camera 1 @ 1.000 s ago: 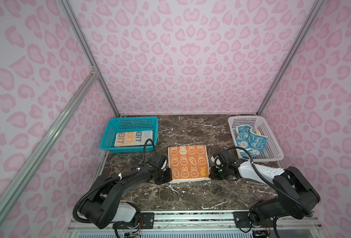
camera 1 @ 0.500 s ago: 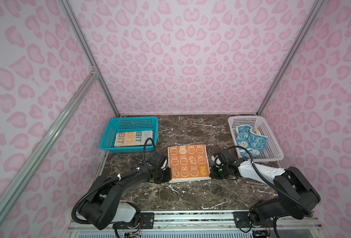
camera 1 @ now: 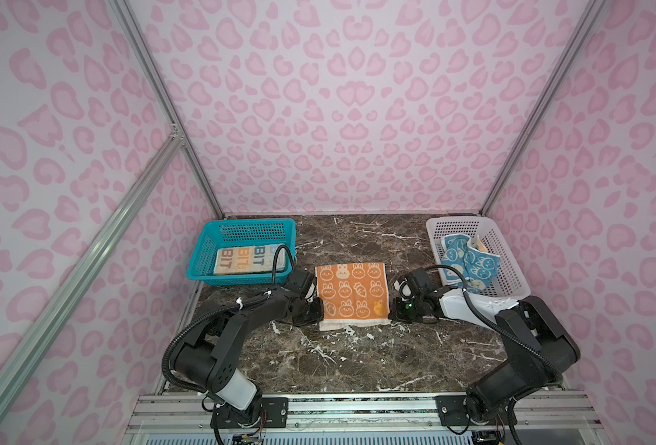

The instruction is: Fold and stack the towels

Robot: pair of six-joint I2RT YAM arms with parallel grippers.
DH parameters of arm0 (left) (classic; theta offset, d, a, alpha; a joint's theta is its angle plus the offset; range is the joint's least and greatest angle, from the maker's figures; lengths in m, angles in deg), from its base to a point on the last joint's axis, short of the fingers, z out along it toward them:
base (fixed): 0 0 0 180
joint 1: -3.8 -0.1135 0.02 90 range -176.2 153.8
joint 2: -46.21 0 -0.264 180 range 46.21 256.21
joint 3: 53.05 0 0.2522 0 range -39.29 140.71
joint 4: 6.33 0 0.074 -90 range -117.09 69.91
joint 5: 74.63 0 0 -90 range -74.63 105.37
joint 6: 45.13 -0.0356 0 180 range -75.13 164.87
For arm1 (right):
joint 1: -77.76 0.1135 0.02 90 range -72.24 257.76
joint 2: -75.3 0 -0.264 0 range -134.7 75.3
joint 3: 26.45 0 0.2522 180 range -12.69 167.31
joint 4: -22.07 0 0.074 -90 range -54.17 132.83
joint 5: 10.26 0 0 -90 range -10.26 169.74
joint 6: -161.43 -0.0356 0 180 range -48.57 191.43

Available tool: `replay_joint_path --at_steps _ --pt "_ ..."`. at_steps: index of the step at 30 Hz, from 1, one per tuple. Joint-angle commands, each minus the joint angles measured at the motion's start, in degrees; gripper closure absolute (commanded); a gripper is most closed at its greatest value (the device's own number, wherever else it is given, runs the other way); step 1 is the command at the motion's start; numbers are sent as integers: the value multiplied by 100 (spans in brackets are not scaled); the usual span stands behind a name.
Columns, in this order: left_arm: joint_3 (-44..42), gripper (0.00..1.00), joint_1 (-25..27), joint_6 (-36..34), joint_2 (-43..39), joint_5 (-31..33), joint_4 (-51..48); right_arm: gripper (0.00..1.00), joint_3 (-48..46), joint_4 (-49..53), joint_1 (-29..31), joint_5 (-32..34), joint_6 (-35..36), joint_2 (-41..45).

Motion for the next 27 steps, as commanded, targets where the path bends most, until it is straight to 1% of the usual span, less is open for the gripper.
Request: replay_joint_path --at_steps 1,5,8,12,15,20,27 --pt "372 97 -112 -302 8 427 -577 100 249 518 -82 201 227 75" --pt "747 97 -133 -376 -129 368 -866 100 567 902 -116 241 341 343" --pt "807 97 -130 -350 -387 316 -959 100 629 1081 -119 272 351 591" --pt "557 97 -106 -284 -688 271 -914 100 414 1090 -66 263 315 829" --pt "211 97 -48 -198 -776 173 -725 100 152 924 30 263 238 824" --pt "-257 97 82 -67 -720 152 -418 100 -286 472 198 237 30 670" --pt "-368 97 148 -49 -425 216 -269 100 -424 201 298 254 -62 415"
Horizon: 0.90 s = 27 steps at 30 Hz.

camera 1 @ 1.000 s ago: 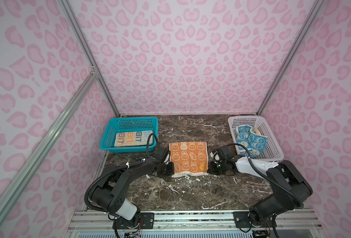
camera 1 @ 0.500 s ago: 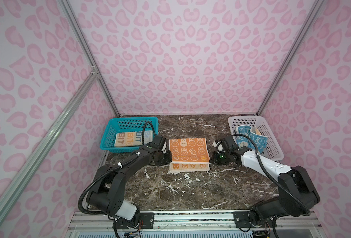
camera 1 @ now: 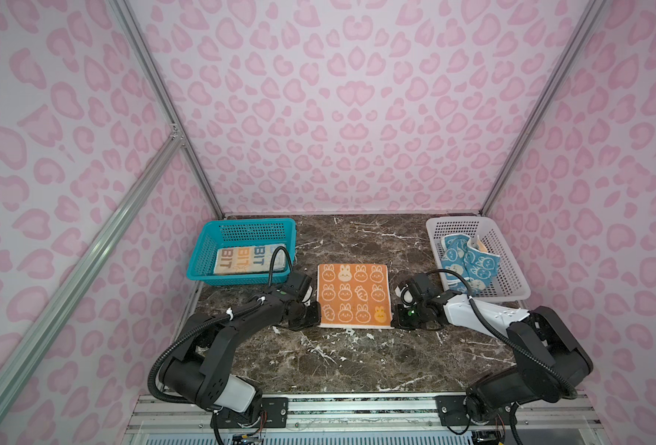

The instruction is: Fold and stack the towels

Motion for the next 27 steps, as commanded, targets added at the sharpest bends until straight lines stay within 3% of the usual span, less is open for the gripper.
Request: replay_joint_path --at_steps 1,18,22,27 --pt "-5 97 0 44 86 258 28 100 -17 -36 3 228 -68 -76" --pt "291 88 0 27 54 461 -196 100 429 320 -33 334 97 -138" --pt "133 74 2 61 59 385 -89 97 356 184 -34 294 75 -231" --pt "107 49 11 13 -117 369 -138 72 350 163 13 263 83 -254"
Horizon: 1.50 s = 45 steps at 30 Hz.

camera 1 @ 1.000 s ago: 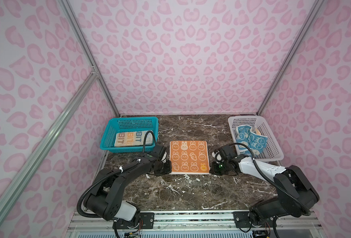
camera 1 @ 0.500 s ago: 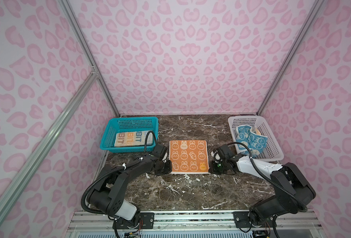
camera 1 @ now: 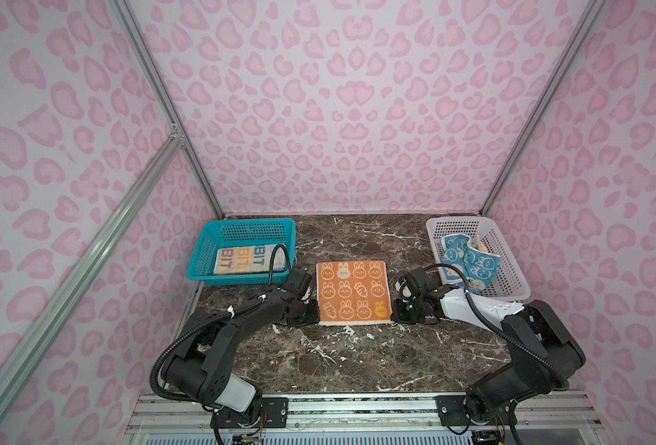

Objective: Fold and stack the towels
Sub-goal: 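Open both grippers and raise them off the folded orange towel, then move both grippers over the orange towel to its far edge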

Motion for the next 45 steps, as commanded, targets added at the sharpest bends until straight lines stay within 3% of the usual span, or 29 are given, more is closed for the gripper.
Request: replay_joint_path --at_steps 1,4,5,6,10,19,33,39,45 --pt "24 44 8 2 -213 68 -82 64 -9 39 43 16 33 39" --pt "218 32 6 -37 -467 183 -213 38 123 245 94 83 55 268" --pt "317 24 -2 -40 -533 183 -244 31 167 311 98 94 63 360" --pt "452 10 -3 -39 -596 139 -271 25 243 382 99 95 79 459" --pt "1072 7 -28 191 -486 -394 14 3 567 184 -17 -260 -2 627" --pt "1500 5 -36 1071 625 -1042 969 2 643 -1314 -41 -1197 -633 -100" --pt "1042 2 100 690 1169 -823 790 2 -96 -1789 -66 -1268 -591 -485" --pt "350 2 251 728 1012 -642 918 2 -665 -1872 -59 -1205 -595 -146" --pt "144 2 583 689 184 -143 734 2 -683 -1211 -31 -1033 -304 416"
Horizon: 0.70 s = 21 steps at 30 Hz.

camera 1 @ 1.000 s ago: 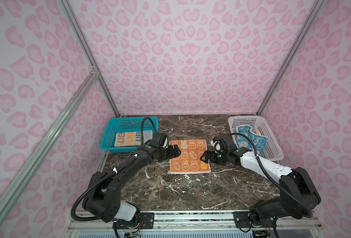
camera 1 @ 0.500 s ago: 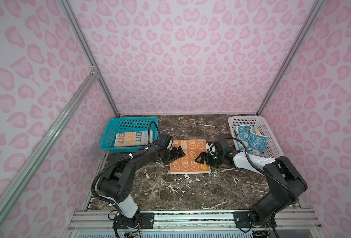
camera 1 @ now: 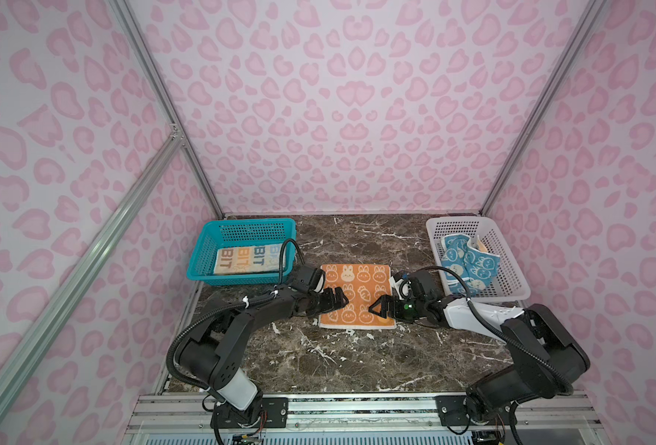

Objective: Fold and stack the towels
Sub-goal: 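Move both grippers over the orange towel to its far edge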

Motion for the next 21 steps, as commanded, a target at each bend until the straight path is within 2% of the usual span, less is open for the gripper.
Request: replay_joint_path --at_steps 1,5,8,11,15,17,21 --pt "84 2 120 -50 -405 618 -846 2 222 1016 3 273 288 253" --pt "662 2 121 -325 -811 1304 -1165 2 1058 1655 -254 268 570 428" --pt "1311 2 28 -510 -672 1642 -1341 2 1711 1704 -595 24 523 96" --pt "1947 2 -234 -232 -192 1064 -1226 2 2251 1360 -835 -226 217 -408" --pt "2915 2 -441 213 895 89 -972 2 2789 509 -997 -600 -557 -1085" --pt "3409 2 -456 339 1392 -23 -964 2 2986 79 -1005 -690 -971 -1350" --pt "3596 2 -576 688 1851 -75 -709 2 3181 -663 -1007 -795 -1588 -1843"
